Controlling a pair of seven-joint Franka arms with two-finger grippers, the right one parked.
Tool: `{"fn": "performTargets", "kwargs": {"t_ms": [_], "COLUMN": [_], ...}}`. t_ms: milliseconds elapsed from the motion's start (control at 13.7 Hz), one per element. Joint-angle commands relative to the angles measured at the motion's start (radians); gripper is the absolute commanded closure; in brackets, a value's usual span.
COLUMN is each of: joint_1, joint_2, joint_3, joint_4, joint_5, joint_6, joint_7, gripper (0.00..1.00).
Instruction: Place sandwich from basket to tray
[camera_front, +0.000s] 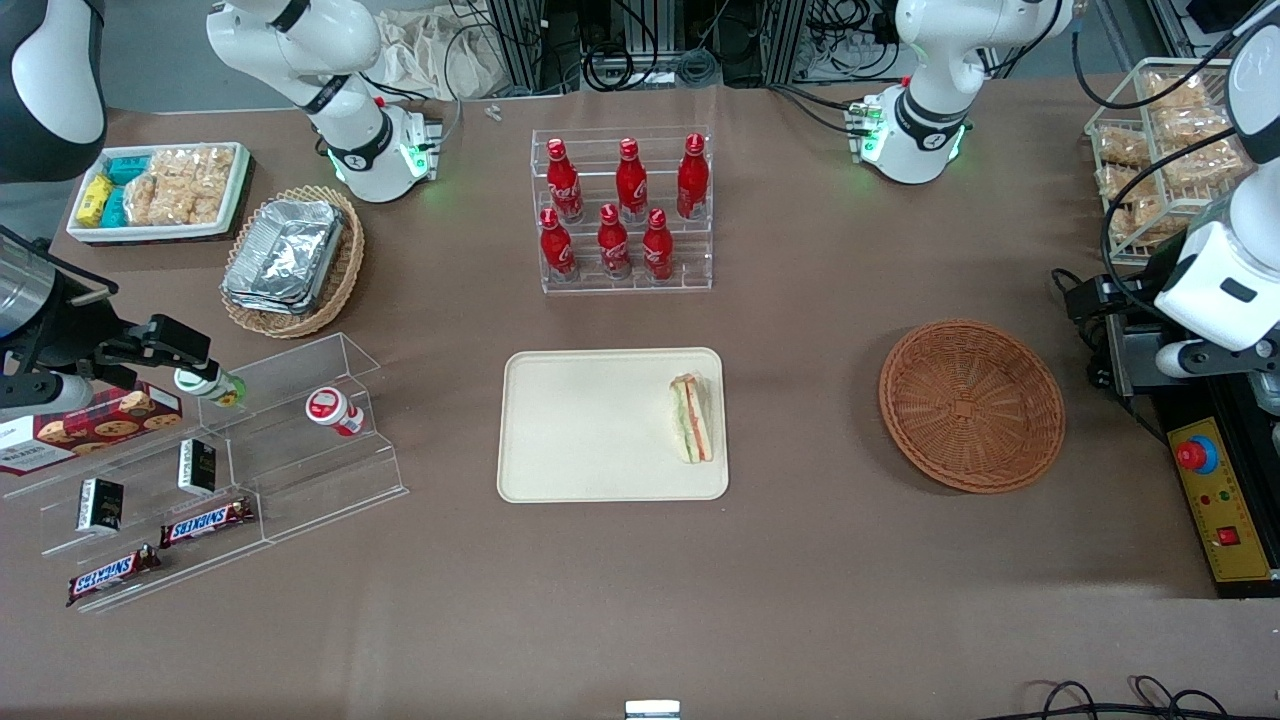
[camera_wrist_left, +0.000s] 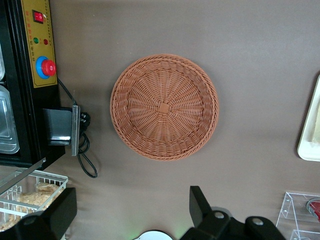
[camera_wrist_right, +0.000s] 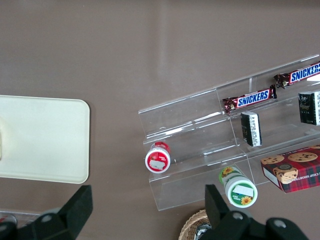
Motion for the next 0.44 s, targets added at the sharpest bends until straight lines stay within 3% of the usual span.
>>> {"fn": "performTargets", "kwargs": {"t_ms": [0, 364], "joint_1": [-0.001, -0.004], "joint_2": [-0.003, -0.003], "joint_3": [0.056, 0.079], "joint_4": [0.002, 0.002], "joint_5": [-0.043, -0.066], "joint_6": [0.008, 0.011], "joint_7": [0.086, 0.106], "gripper": [0.0, 0.0]}}
